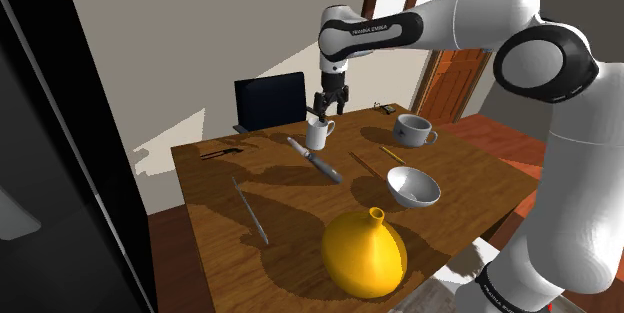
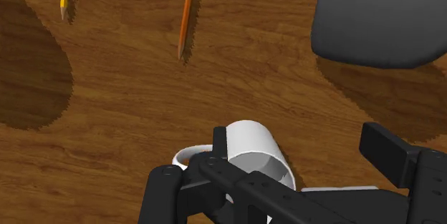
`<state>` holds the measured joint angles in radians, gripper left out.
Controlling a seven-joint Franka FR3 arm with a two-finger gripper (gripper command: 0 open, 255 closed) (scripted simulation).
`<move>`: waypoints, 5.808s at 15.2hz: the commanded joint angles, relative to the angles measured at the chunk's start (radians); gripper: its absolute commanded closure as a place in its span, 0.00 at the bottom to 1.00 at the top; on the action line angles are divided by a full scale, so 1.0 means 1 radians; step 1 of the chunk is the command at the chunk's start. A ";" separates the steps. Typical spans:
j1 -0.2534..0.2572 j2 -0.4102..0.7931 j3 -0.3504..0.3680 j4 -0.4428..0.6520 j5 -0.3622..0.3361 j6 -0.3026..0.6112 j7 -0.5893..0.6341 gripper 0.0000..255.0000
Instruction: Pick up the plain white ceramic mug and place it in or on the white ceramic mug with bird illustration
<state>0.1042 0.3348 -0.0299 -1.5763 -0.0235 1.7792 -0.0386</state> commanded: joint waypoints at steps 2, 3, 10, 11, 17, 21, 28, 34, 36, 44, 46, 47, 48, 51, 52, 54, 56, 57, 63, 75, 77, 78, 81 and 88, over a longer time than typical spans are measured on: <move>0.006 0.135 0.007 0.151 0.001 -0.032 -0.005 0.00; 0.008 0.184 0.009 0.210 0.000 -0.047 -0.007 0.00; 0.013 0.321 0.014 0.329 -0.001 -0.044 -0.010 0.00; 0.013 0.320 0.014 0.314 -0.001 -0.030 -0.010 0.00; 0.013 0.319 0.014 0.278 -0.001 0.006 -0.010 0.00; 0.013 0.319 0.014 0.278 -0.001 0.005 -0.010 0.00; 0.013 0.319 0.014 0.278 -0.001 0.005 -0.010 1.00; 0.013 0.309 0.014 0.302 -0.001 -0.028 -0.011 1.00; 0.013 0.303 0.014 0.319 -0.001 -0.052 -0.011 1.00; 0.013 0.292 0.013 0.408 -0.001 -0.152 -0.014 1.00; 0.013 0.292 0.013 0.435 -0.001 -0.179 -0.015 1.00; 0.013 0.292 0.013 0.449 -0.001 -0.193 -0.015 1.00; 0.013 0.293 0.013 0.464 -0.001 -0.207 -0.016 1.00; 0.013 0.299 0.013 0.514 -0.001 -0.251 -0.017 1.00; 0.013 0.301 0.013 0.532 -0.001 -0.266 -0.017 1.00; 0.013 0.309 0.013 0.571 -0.001 -0.298 -0.018 1.00; 0.013 0.318 0.013 0.614 0.000 -0.331 -0.019 1.00; 0.012 0.324 0.013 0.638 0.000 -0.349 -0.020 1.00; 0.012 0.390 0.012 0.832 0.000 -0.478 -0.023 1.00; -0.130 0.043 -0.041 0.295 -0.016 -0.279 -0.215 1.00; -0.155 0.009 -0.055 0.247 -0.020 -0.263 -0.253 1.00; -0.168 -0.006 -0.062 0.226 -0.022 -0.256 -0.272 1.00; -0.206 -0.045 -0.084 0.174 -0.028 -0.238 -0.332 1.00; -0.296 -0.097 -0.141 0.108 -0.042 -0.211 -0.477 1.00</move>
<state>-0.1748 0.2363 -0.1605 -1.4743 -0.0639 1.5704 -0.4863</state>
